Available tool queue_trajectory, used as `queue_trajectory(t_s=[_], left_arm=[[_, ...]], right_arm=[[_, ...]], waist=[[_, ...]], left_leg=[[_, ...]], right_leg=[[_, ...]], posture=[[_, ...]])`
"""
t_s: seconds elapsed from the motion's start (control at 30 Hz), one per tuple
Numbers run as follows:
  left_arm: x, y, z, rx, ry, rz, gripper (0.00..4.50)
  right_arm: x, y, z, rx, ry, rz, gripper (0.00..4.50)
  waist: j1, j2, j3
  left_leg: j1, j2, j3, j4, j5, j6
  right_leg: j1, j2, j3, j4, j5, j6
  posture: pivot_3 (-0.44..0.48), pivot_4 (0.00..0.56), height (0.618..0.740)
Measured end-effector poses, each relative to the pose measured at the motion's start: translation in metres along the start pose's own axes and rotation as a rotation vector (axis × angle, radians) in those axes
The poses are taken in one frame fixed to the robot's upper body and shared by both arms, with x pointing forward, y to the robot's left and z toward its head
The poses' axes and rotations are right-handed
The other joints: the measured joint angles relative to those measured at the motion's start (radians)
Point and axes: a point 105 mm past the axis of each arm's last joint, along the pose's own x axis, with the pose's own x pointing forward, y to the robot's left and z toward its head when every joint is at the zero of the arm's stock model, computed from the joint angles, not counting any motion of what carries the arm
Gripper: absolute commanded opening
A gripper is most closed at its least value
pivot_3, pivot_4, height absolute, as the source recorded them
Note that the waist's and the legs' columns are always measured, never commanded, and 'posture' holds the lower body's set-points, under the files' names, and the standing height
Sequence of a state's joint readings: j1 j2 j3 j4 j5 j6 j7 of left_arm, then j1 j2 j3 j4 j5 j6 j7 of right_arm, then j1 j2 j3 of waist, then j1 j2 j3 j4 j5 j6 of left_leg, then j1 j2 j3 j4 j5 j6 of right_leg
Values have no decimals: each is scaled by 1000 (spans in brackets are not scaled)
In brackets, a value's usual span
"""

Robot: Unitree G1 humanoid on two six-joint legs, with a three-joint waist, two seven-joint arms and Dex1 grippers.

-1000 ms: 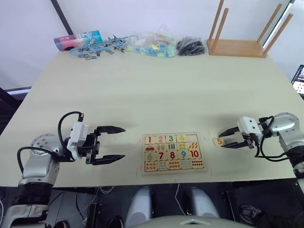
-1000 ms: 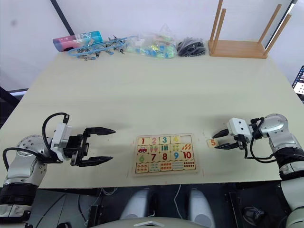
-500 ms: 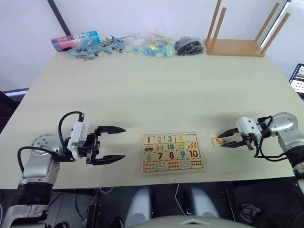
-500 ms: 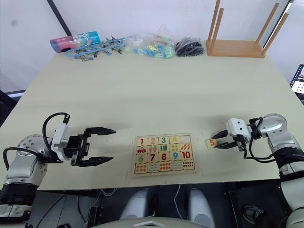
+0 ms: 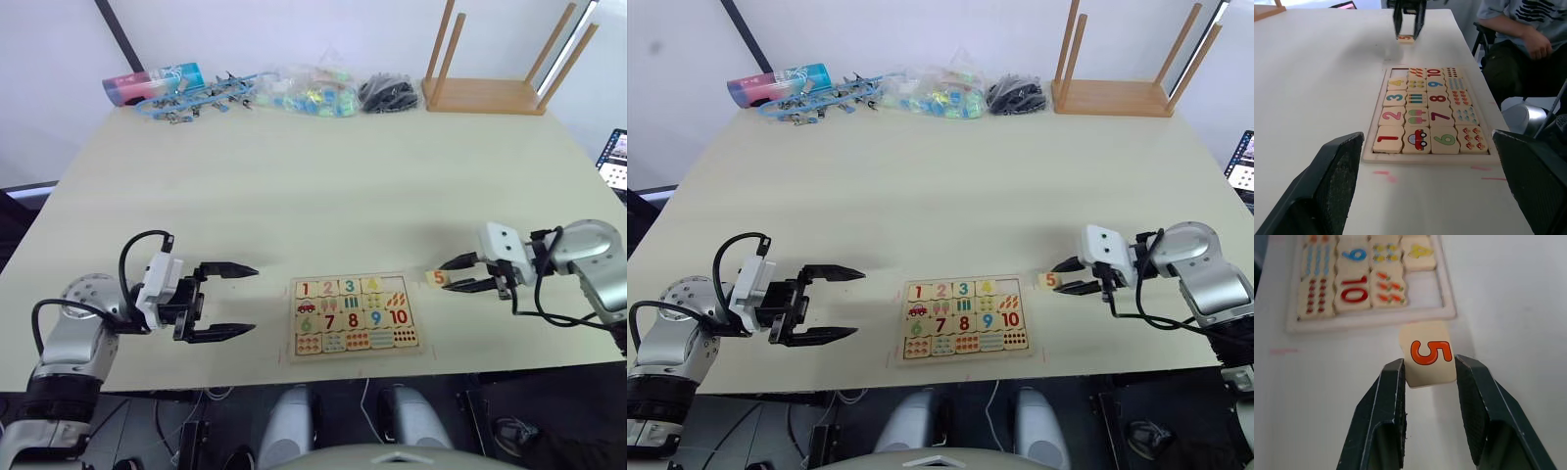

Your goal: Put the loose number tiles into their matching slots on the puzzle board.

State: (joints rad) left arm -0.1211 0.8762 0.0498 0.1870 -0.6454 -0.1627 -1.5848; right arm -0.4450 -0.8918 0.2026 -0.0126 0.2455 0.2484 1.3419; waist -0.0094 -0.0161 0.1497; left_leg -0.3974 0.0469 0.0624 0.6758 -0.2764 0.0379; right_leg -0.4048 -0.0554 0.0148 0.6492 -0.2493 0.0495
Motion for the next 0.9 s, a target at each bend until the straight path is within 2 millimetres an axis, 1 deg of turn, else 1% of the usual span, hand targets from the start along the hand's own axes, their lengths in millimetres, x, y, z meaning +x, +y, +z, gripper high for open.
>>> queue_trajectory(t_s=[0.13, 0.23, 0.37, 0.53, 0.67, 0.9], left_arm=[[-3, 0, 0, 3, -1, -7, 4500], [-1, 0, 2, 14, -12, -16, 4500], [0, 0, 2, 23, -21, -21, 4500], [0, -1, 2, 25, -22, -22, 4500], [0, -3, -1, 15, -23, -21, 4500], [1, -5, -2, 15, -28, -22, 4500]], right_arm=[[7, 1, 28, 16, 5, -29, 931], [15, 3, 37, 18, 45, -37, 931], [23, 4, 37, -14, 159, -33, 931], [27, 0, 44, -27, 245, -55, 931], [36, 4, 53, 2, 272, -32, 931], [42, 7, 53, 31, 349, -29, 931]], waist=[[0, 0, 0], [2, 0, 0], [1, 0, 0], [-1, 0, 0], [-2, 0, 0], [-1, -1, 0]], left_leg=[[-1, 0, 0, 0, 0, 0], [-2, 0, 0, 0, 0, 0], [-2, 0, 1, 0, 0, 0], [-3, 0, 1, -1, 0, 0], [-3, 0, 2, -1, 0, 0], [-4, 0, 2, -1, 0, 0]], right_leg=[[-1, 0, 0, 0, 0, 0], [-1, 0, 0, -1, 0, -1], [-2, 0, 0, -1, -1, -1], [-3, 0, 0, -1, 0, 0], [-4, 1, 1, -1, 0, 0], [-4, 0, 1, -1, 0, 0]], posture=[[0, 150, 737], [0, 150, 737], [0, 150, 737], [0, 150, 737], [0, 150, 737], [0, 150, 737]])
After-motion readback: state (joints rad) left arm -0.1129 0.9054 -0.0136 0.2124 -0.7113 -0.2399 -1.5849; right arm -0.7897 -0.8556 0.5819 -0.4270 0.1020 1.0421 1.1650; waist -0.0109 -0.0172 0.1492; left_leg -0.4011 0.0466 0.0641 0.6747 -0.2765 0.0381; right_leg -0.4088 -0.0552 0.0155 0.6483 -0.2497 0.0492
